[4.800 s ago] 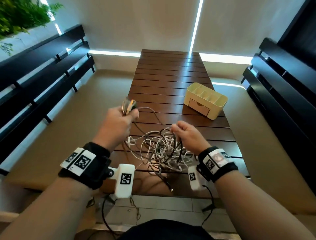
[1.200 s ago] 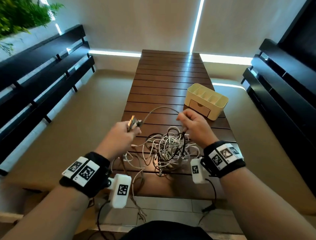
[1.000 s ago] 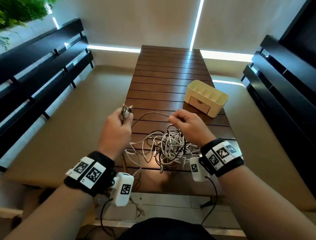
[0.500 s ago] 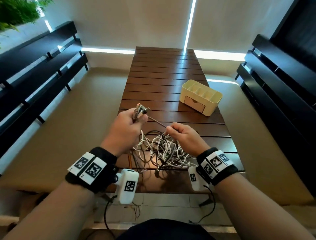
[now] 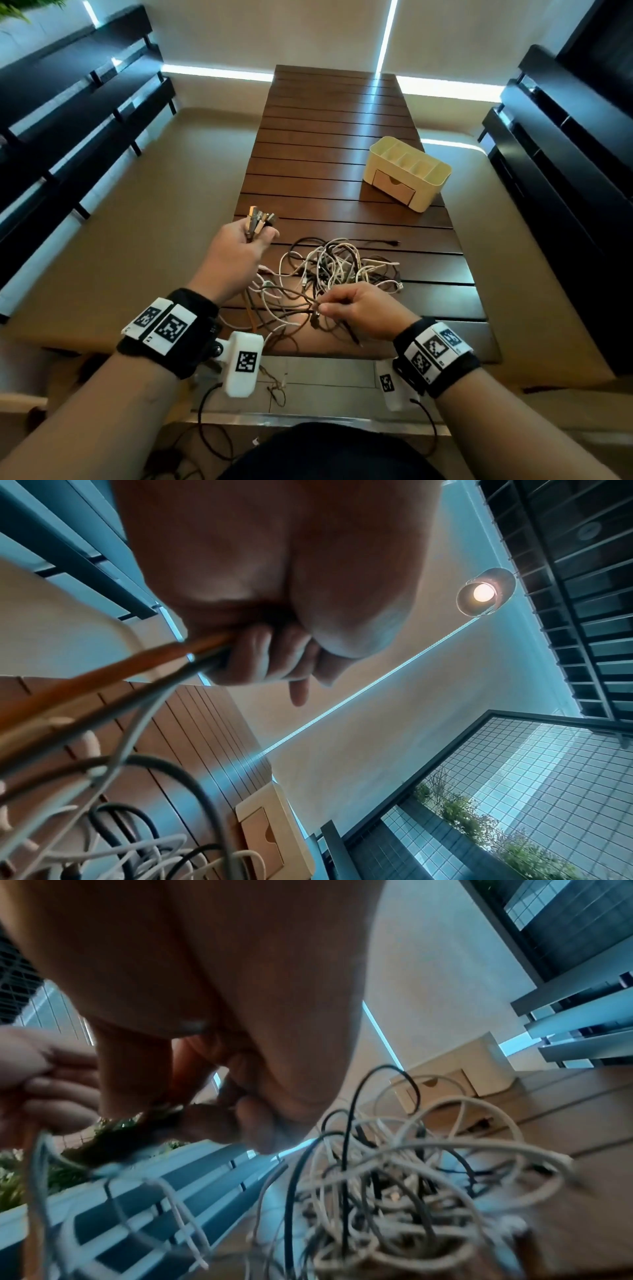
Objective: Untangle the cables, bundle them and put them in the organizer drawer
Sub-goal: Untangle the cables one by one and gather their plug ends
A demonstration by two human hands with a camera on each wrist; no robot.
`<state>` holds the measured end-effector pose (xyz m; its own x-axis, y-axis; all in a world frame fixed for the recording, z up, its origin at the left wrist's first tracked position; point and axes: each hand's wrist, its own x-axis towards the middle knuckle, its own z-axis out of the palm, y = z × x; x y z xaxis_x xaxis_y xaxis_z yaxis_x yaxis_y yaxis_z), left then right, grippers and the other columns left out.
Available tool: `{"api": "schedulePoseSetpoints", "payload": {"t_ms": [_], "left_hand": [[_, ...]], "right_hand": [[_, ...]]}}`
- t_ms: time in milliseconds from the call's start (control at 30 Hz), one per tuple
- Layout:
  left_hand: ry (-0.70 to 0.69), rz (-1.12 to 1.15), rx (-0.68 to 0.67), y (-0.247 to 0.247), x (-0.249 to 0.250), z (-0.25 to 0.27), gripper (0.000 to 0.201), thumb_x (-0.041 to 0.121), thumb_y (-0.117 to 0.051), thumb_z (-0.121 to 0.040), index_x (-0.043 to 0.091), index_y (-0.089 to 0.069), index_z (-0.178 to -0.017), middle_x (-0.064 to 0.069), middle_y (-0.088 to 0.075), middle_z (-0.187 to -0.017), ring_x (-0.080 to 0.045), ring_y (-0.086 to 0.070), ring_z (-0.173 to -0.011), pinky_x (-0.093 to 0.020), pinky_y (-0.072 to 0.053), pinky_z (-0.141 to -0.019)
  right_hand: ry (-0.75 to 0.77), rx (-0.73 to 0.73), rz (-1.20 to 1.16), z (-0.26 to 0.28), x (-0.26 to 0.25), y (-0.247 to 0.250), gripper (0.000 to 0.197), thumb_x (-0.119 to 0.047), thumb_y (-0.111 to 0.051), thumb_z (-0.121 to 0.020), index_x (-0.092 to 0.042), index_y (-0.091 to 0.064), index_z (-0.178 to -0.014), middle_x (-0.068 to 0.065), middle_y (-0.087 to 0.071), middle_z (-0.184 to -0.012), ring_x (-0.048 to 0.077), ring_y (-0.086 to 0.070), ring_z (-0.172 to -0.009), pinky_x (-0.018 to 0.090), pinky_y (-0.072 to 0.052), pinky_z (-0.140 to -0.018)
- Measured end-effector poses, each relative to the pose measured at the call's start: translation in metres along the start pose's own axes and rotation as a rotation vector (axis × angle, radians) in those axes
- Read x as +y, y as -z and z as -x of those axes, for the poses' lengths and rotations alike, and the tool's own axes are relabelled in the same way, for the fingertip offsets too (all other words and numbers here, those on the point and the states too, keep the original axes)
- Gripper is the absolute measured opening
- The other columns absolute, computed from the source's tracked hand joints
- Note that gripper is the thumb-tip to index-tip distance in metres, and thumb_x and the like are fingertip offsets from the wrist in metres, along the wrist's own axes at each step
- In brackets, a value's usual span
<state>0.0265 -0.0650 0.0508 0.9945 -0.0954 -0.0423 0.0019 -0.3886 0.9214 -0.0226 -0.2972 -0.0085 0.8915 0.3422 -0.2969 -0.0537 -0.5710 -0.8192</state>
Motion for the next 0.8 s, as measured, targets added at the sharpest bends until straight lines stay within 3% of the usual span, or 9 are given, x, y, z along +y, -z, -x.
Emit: {"api": "schedulePoseSetpoints", "payload": {"t_ms": [133,333,433,500,633,700,800], "left_hand": [[0.02,0.046,-0.004,0.0,-0.002,0.009,0.027,0.026,-0.053,-0.102,0.003,-0.066,-0.1,0.012,-0.039,-0.051,-0.012,-0.033,-0.049,-0.031,-0.032,-0.052],[0.036,0.158,-0.101,-0.004,-0.001,0.033,0.023,0.024,-0.051,-0.104,0.016,-0.065,-0.088,0.01,-0.031,-0.048,-0.015,-0.024,-0.045,-0.034,-0.022,-0.051],[0.033,0.187,-0.137,-0.003,0.008,0.046,0.022,0.024,-0.05,-0.104,0.013,-0.063,-0.09,0.009,-0.031,-0.048,-0.014,-0.024,-0.043,-0.033,-0.022,-0.05],[0.026,0.204,-0.158,-0.003,0.016,0.052,0.022,0.024,-0.05,-0.104,0.01,-0.061,-0.091,0.01,-0.031,-0.048,-0.011,-0.026,-0.04,-0.028,-0.023,-0.047],[-0.004,0.245,-0.168,-0.007,0.031,0.058,0.02,0.022,-0.049,-0.104,0.008,-0.059,-0.094,0.01,-0.033,-0.046,-0.008,-0.028,-0.039,-0.026,-0.029,-0.043],[-0.021,0.263,-0.169,-0.008,0.035,0.06,0.02,0.022,-0.049,-0.104,0.007,-0.058,-0.094,0.01,-0.033,-0.048,-0.009,-0.028,-0.04,-0.026,-0.029,-0.043],[-0.027,0.263,-0.154,-0.008,0.035,0.061,0.02,0.021,-0.049,-0.104,0.006,-0.058,-0.095,0.007,-0.034,-0.051,-0.011,-0.029,-0.042,-0.027,-0.028,-0.044]], "right_hand": [[-0.129,-0.207,0.107,0.015,0.018,-0.024,0.016,-0.035,-0.068,-0.093,-0.029,-0.073,-0.107,-0.006,-0.074,-0.097,0.004,-0.068,-0.085,0.022,-0.053,-0.081],[-0.313,-0.486,0.438,0.038,0.016,-0.014,0.032,-0.051,-0.063,-0.092,-0.023,-0.075,-0.104,-0.017,-0.067,-0.077,-0.001,-0.061,-0.075,0.022,-0.042,-0.067],[-0.3,-0.363,0.572,0.036,0.008,-0.001,0.044,-0.061,-0.061,-0.089,-0.024,-0.071,-0.11,-0.013,-0.065,-0.091,0.008,-0.059,-0.088,0.028,-0.045,-0.076],[-0.194,-0.2,0.491,0.033,-0.003,0.004,0.046,-0.063,-0.063,-0.086,-0.026,-0.069,-0.113,-0.012,-0.066,-0.104,0.009,-0.06,-0.096,0.03,-0.049,-0.087],[-0.005,-0.132,0.271,0.029,-0.035,-0.01,0.038,-0.064,-0.068,-0.082,-0.032,-0.067,-0.103,-0.017,-0.065,-0.091,-0.004,-0.059,-0.083,0.02,-0.045,-0.073],[0.066,-0.091,0.256,0.026,-0.043,-0.023,0.039,-0.061,-0.068,-0.083,-0.028,-0.066,-0.104,-0.013,-0.066,-0.092,-0.001,-0.06,-0.083,0.019,-0.048,-0.073],[0.191,0.043,0.182,0.023,-0.05,-0.032,0.022,-0.041,-0.068,-0.092,-0.019,-0.07,-0.097,-0.011,-0.065,-0.083,0.003,-0.059,-0.075,0.024,-0.052,-0.074]]}}
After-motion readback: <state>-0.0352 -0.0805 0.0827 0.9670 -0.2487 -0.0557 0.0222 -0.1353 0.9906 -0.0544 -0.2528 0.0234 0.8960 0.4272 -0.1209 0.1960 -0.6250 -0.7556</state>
